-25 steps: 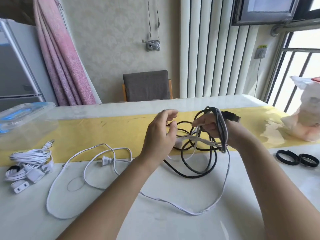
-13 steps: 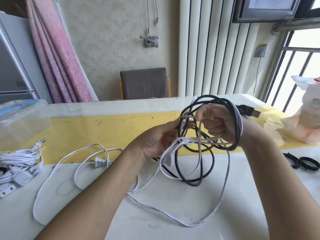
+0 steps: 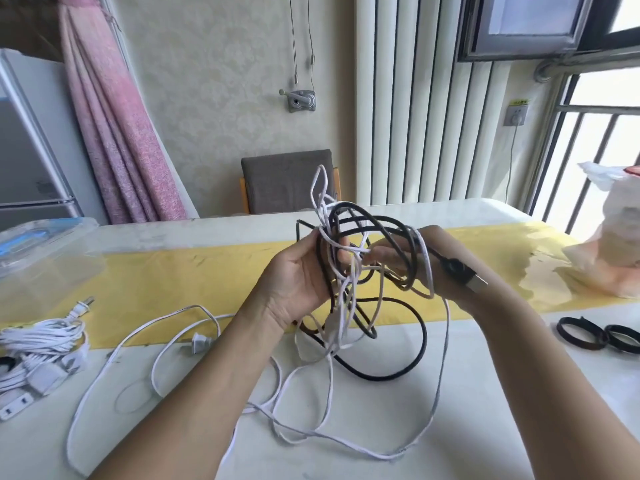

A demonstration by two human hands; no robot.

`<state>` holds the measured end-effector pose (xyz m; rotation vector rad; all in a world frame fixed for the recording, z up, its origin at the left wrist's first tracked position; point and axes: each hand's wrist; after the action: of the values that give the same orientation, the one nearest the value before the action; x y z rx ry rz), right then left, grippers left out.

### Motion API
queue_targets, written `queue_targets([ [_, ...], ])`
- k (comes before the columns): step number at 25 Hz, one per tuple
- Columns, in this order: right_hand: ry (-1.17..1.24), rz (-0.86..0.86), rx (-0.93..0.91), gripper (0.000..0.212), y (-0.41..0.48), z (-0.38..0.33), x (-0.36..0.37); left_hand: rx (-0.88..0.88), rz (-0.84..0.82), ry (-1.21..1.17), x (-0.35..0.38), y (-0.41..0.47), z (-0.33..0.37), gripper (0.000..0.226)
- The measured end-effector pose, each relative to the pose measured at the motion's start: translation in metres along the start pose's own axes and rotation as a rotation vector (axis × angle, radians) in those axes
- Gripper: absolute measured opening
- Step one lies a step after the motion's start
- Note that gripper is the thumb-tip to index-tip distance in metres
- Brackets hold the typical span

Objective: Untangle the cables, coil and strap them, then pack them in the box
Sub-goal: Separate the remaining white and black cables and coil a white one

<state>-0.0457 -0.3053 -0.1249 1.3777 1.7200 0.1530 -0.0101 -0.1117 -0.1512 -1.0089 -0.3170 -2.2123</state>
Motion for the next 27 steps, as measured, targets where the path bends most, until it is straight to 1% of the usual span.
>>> queue_targets([
  [1, -0.045, -0.054, -0.036, 0.022, -0.002, 0.001, 0.0, 0.009, -0.014, 0.017, -0.002, -0.001, 0.001, 0.02],
  [2, -0.04, -0.069, -0.054, 0.023, -0.002, -0.001, 0.0, 0.024, -0.025, 0.033, -0.004, -0.002, 0.002, 0.027],
  [4, 0.021, -0.056, -0.046, 0.018, -0.002, -0.002, -0.001, 0.053, -0.005, 0.074, -0.008, -0.002, 0.003, 0.036],
  [5, 0.045, -0.041, -0.023, 0.015, -0.003, -0.003, -0.003, 0.079, 0.017, 0.096, -0.007, -0.002, 0.003, 0.033],
  [7, 0.062, -0.017, 0.007, 0.012, -0.006, -0.006, -0.006, 0.144, 0.101, 0.142, -0.005, -0.001, 0.003, 0.016],
  [10, 0.224, -0.035, 0.071, 0.016, -0.012, -0.005, -0.015, 0.246, 0.244, 0.267, -0.007, 0.001, 0.006, 0.018],
  [11, 0.224, -0.028, 0.091, 0.016, -0.015, -0.005, -0.019, 0.283, 0.274, 0.307, -0.007, 0.001, 0.007, 0.016],
  [12, 0.157, -0.039, 0.057, 0.016, -0.016, -0.006, -0.021, 0.322, 0.302, 0.362, -0.008, 0.001, 0.007, 0.014],
  [13, 0.04, -0.059, -0.001, 0.017, -0.016, -0.008, -0.021, 0.359, 0.348, 0.447, -0.009, 0.0, 0.007, 0.013],
  [14, -0.049, -0.08, -0.05, 0.018, -0.016, -0.011, -0.019, 0.399, 0.413, 0.558, -0.01, 0.0, 0.007, 0.014],
  [15, -0.063, -0.089, -0.052, 0.019, -0.014, -0.013, -0.014, 0.437, 0.492, 0.68, -0.01, -0.001, 0.007, 0.017],
  [17, -0.011, -0.104, 0.039, 0.023, -0.007, -0.017, -0.001, 0.512, 0.69, 0.929, -0.011, -0.003, 0.007, 0.025],
  [19, -0.14, -0.146, 0.103, 0.026, -0.003, -0.013, 0.014, 0.608, 0.885, 1.151, -0.014, -0.005, 0.005, 0.032],
  [20, -0.209, -0.165, 0.155, 0.028, -0.002, -0.009, 0.022, 0.651, 0.975, 1.227, -0.016, -0.005, 0.003, 0.031],
  [22, -0.289, -0.19, 0.274, 0.03, -0.001, 0.0, 0.033, 0.691, 1.12, 1.321, -0.016, -0.002, -0.002, 0.019],
  [23, -0.286, -0.192, 0.315, 0.028, -0.001, 0.003, 0.038, 0.716, 1.143, 1.337, -0.014, 0.0, -0.004, 0.015],
  [24, -0.226, -0.176, 0.337, 0.026, -0.001, 0.006, 0.044, 0.745, 1.131, 1.33, -0.014, 0.002, -0.006, 0.018],
  [26, -0.015, -0.083, 0.317, 0.02, -0.002, 0.007, 0.054, 0.799, 1.087, 1.288, -0.009, 0.003, -0.01, 0.031],
  [27, 0.074, -0.021, 0.305, 0.015, -0.002, 0.006, 0.057, 0.8, 1.076, 1.29, -0.01, 0.003, -0.011, 0.031],
])
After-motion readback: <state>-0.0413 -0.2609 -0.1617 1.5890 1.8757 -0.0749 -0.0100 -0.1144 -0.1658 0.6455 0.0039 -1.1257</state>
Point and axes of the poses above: each hand's wrist, its own y-axis towards the middle knuckle, its own x-axis out of the palm, z = x × y, and after that the axes turned 15 degrees about -x, right-handed
